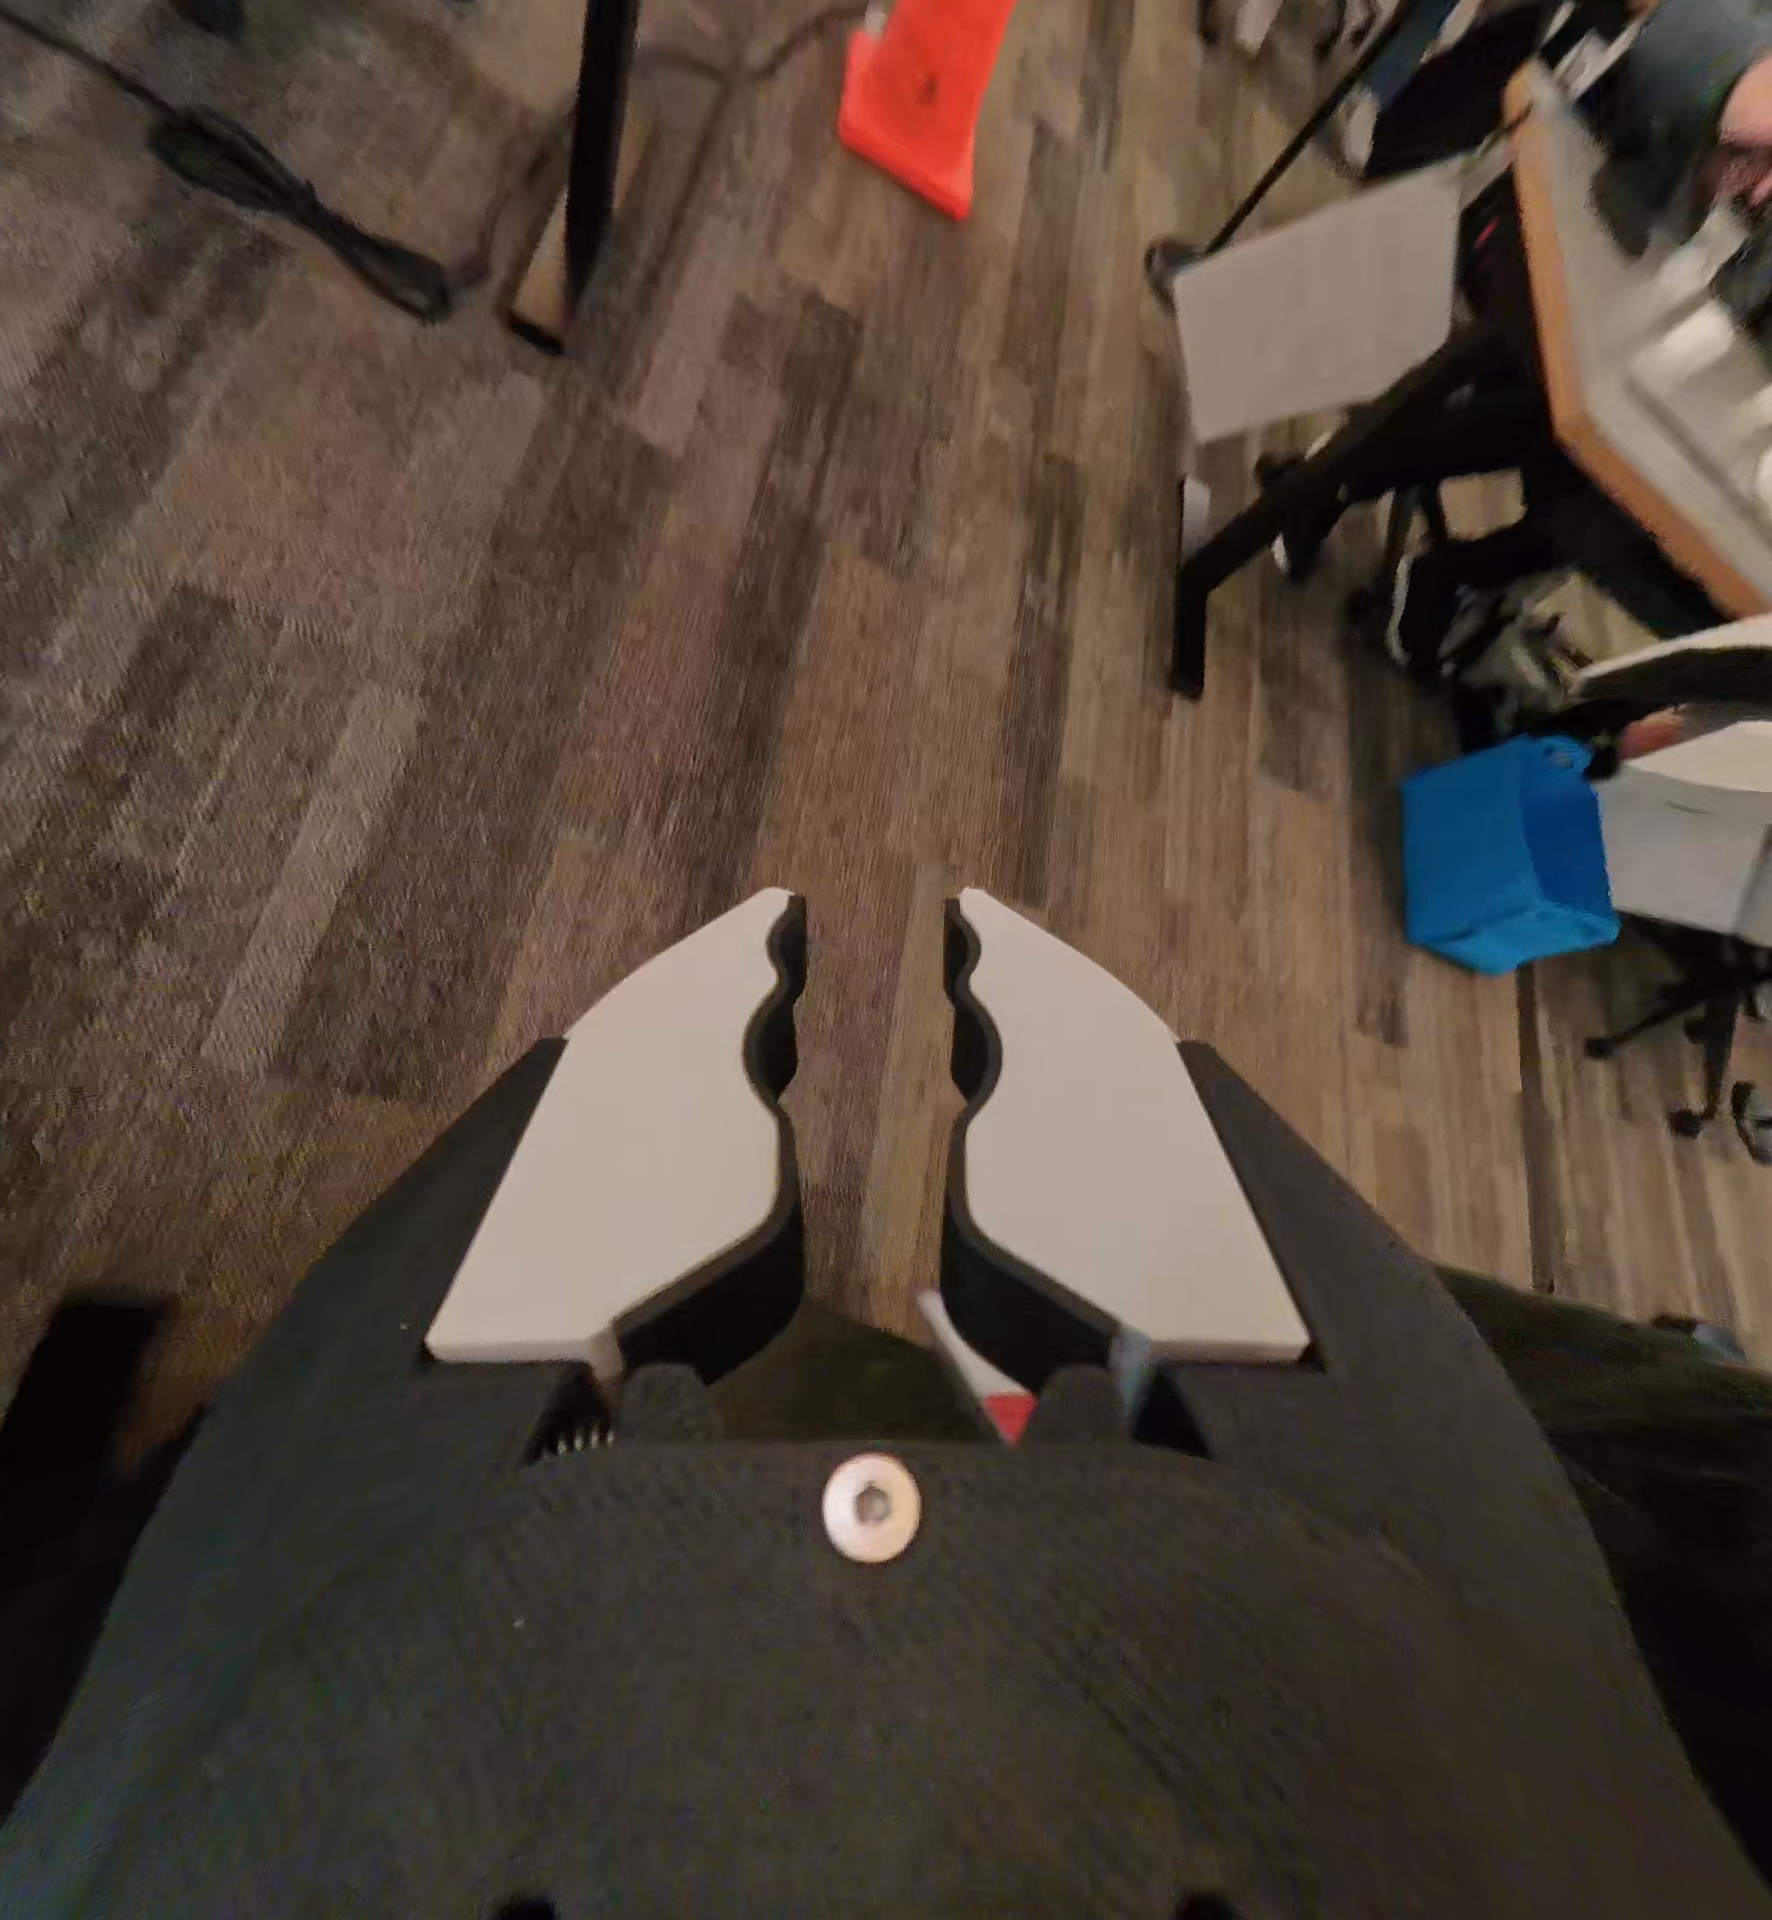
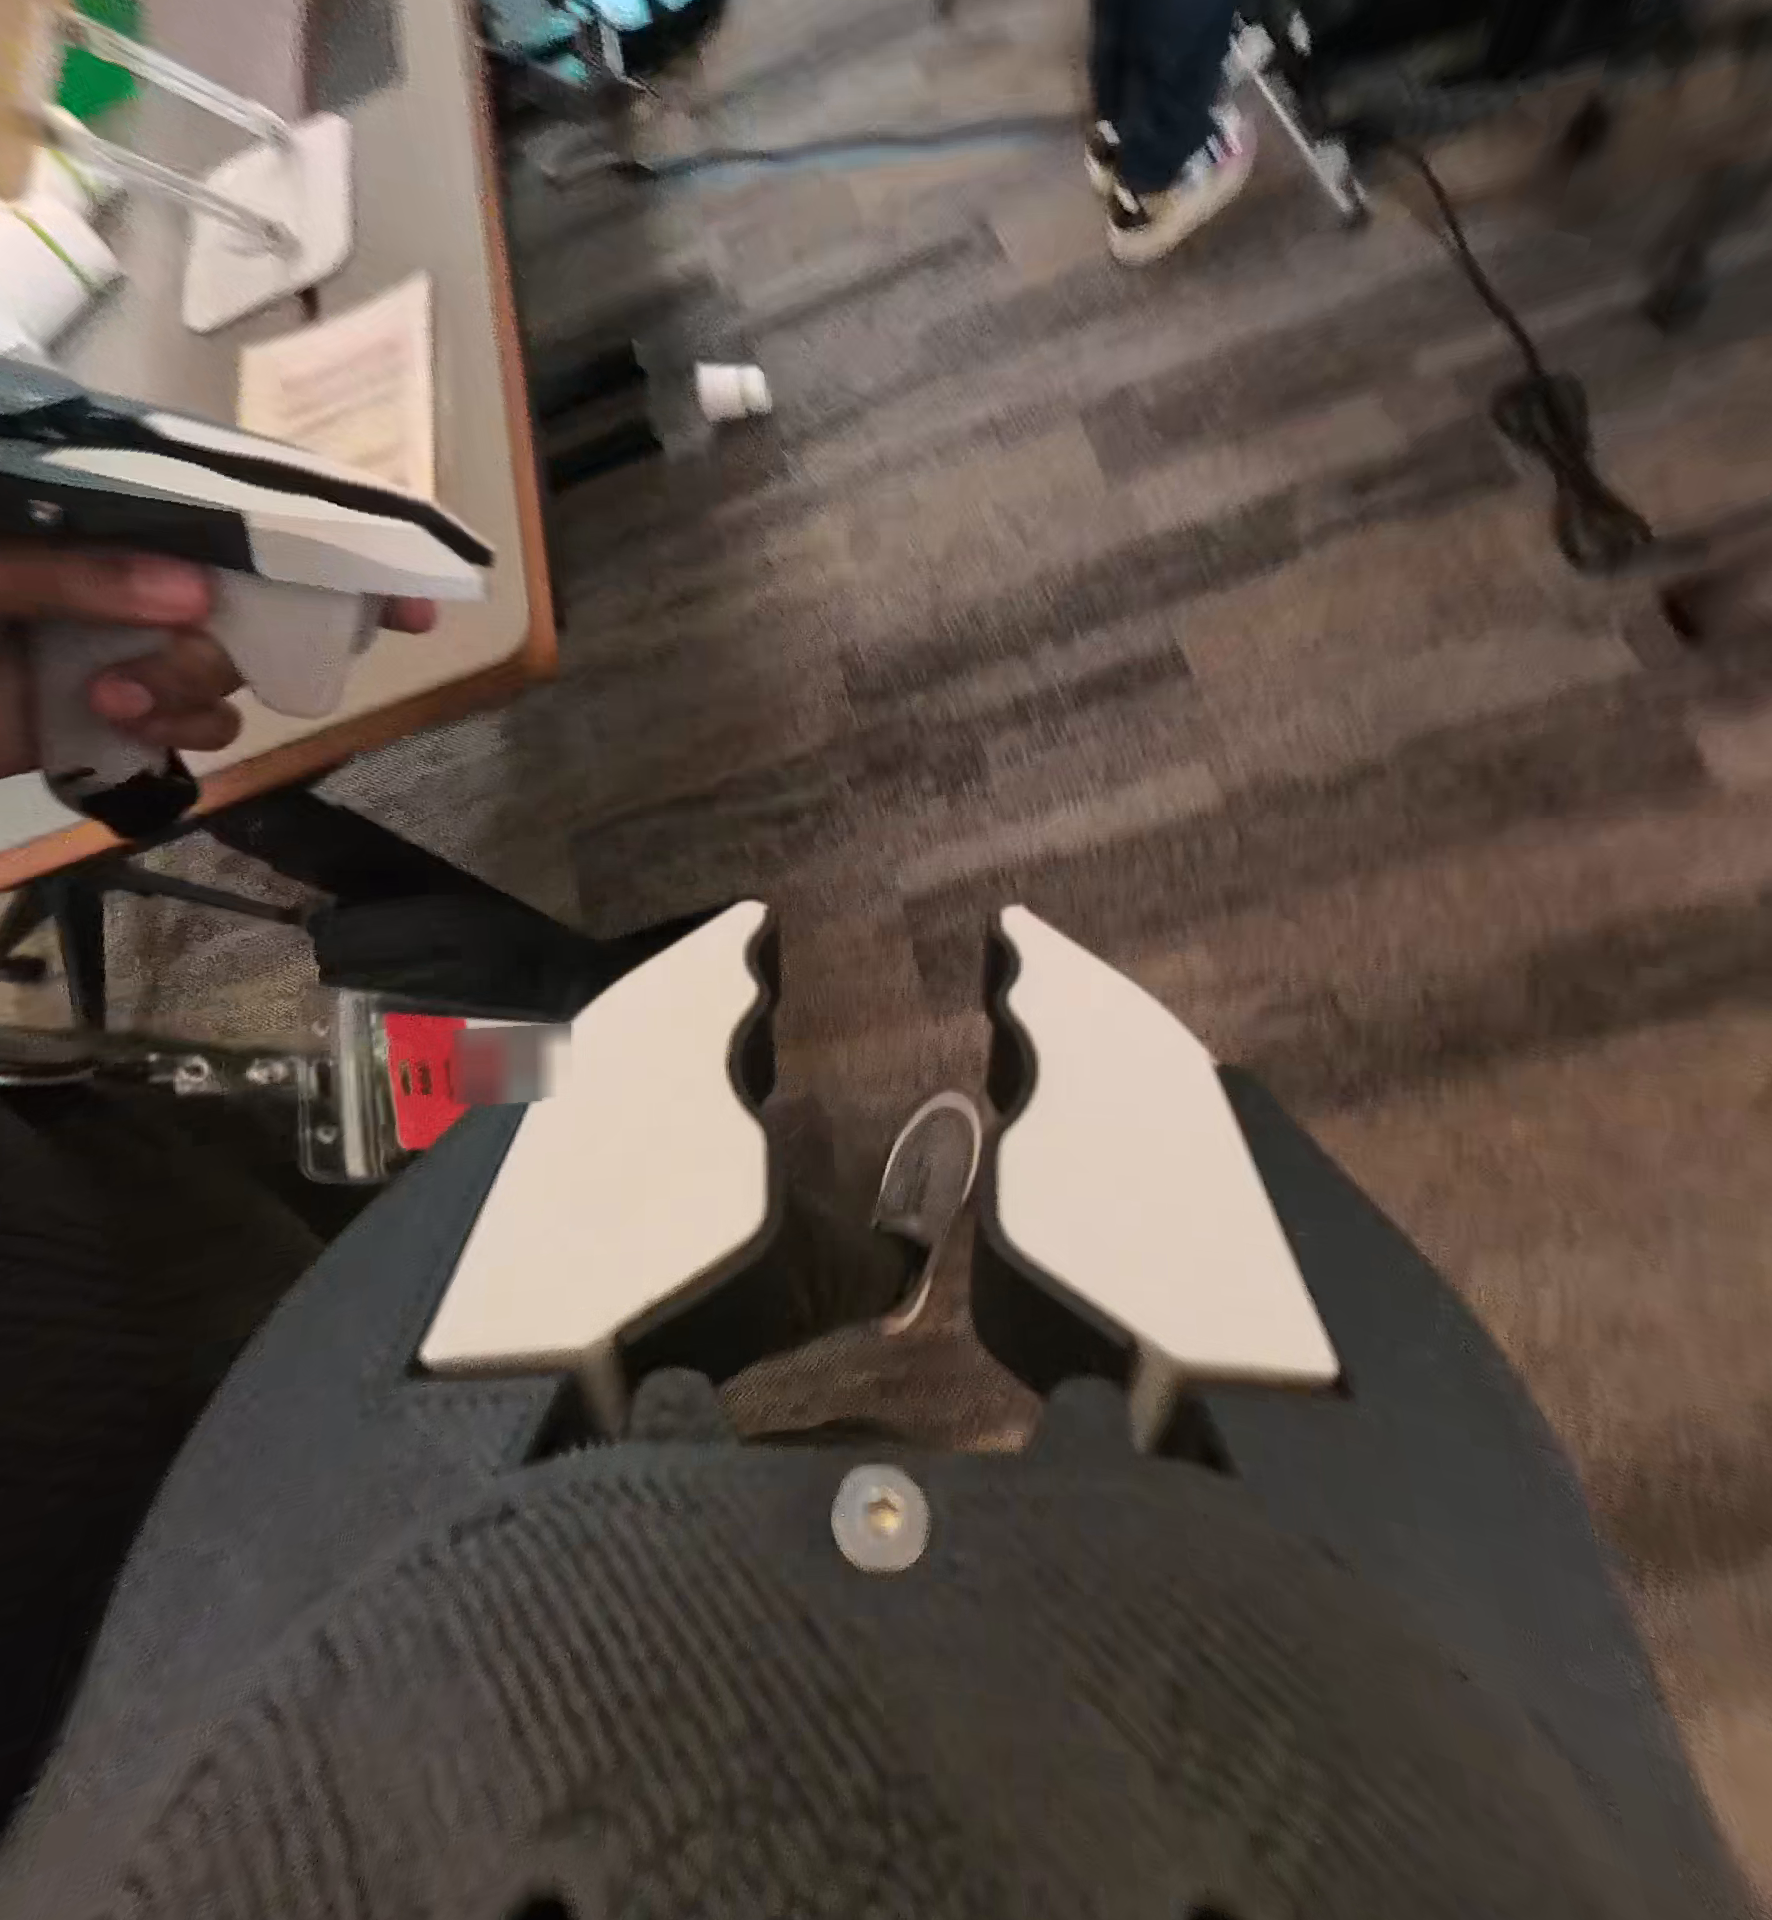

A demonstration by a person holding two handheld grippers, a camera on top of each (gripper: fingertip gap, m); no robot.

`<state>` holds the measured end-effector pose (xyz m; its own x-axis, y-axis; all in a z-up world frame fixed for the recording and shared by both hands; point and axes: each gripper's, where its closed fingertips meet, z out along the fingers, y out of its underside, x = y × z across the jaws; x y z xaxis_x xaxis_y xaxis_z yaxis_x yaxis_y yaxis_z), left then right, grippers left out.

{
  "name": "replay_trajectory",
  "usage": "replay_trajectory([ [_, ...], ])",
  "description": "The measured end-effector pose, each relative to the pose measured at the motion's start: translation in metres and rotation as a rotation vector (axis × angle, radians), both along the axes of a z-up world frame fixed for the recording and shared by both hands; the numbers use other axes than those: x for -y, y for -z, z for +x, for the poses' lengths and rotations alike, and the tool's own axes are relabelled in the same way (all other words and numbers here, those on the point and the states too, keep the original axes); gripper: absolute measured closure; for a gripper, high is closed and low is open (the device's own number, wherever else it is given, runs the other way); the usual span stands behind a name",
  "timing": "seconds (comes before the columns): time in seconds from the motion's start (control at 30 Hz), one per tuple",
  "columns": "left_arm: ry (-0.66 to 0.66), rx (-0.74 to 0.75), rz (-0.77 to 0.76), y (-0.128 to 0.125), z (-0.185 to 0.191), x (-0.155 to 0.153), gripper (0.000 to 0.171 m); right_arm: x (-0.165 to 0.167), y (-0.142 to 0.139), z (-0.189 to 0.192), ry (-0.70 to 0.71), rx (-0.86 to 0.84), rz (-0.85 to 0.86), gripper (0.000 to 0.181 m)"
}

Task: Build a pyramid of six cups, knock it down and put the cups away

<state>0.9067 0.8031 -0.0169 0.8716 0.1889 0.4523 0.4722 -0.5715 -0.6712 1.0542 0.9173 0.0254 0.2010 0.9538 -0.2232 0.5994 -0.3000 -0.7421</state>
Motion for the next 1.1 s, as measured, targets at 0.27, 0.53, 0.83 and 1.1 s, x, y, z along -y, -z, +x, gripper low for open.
replay_trajectory([
  [0.27,-0.305,-0.058,0.043,-0.035,-0.225,-0.077,0.145,-0.08,0.002,-0.27,-0.392,-0.055,0.031,0.14],
  [0.53,-0.829,0.05,-0.057,-0.002,-0.389,-0.078,0.147,-0.123,0.041,-0.515,-0.824,-0.007,-0.026,0.135],
  [0.83,-1.098,0.074,-0.081,-0.001,-0.535,-0.069,0.138,-0.086,0.066,-0.776,-1.17,0.038,0.067,0.103],
  [1.1,-1.153,0.099,-0.043,0.1,-0.719,-0.068,0.128,-0.023,0.232,-1.039,-1.24,-0.01,0.205,0.088],
])
